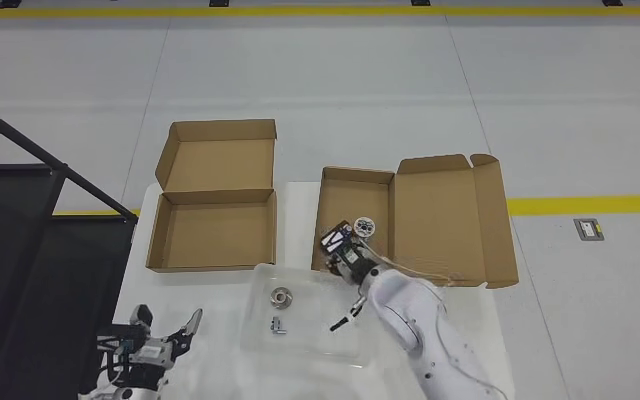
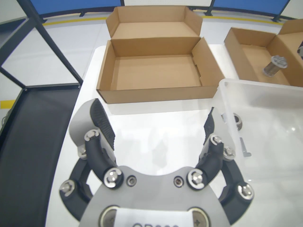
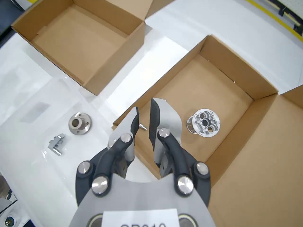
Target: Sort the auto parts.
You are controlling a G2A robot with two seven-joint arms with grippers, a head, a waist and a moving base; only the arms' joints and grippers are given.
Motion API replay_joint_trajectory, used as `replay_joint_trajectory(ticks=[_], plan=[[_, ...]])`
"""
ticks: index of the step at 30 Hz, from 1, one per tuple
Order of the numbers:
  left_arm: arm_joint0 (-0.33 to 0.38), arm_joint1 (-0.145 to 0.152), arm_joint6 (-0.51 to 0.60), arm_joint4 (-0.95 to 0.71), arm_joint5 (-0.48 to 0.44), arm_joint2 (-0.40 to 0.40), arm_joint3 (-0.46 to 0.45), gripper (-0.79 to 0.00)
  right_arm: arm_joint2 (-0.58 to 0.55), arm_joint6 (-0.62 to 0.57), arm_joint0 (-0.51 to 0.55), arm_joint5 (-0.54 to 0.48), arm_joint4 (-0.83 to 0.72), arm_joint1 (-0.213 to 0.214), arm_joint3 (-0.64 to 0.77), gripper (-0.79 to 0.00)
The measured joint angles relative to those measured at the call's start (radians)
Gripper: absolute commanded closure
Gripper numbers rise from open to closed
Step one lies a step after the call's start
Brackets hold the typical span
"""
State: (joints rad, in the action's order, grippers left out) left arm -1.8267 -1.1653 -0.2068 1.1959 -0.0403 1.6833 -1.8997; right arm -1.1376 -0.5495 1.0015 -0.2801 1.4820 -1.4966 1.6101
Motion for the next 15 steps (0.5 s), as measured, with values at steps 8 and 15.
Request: replay_joint_trajectory(ticks=[8,15], plan=[[-0.017,0.015,0.001,0.088,-0.211,0.057,-0.102,-0.785,-0.064,0.159,0.169,-0.219,-0.046,0.034,0.209,-0.422],[0.094,0.037,0.138,0.189,-0.439,0.052,-0.149,-0.785,-0.139,0.259,0.305,-0.371,-0.055,0.065,0.315,-0.785]])
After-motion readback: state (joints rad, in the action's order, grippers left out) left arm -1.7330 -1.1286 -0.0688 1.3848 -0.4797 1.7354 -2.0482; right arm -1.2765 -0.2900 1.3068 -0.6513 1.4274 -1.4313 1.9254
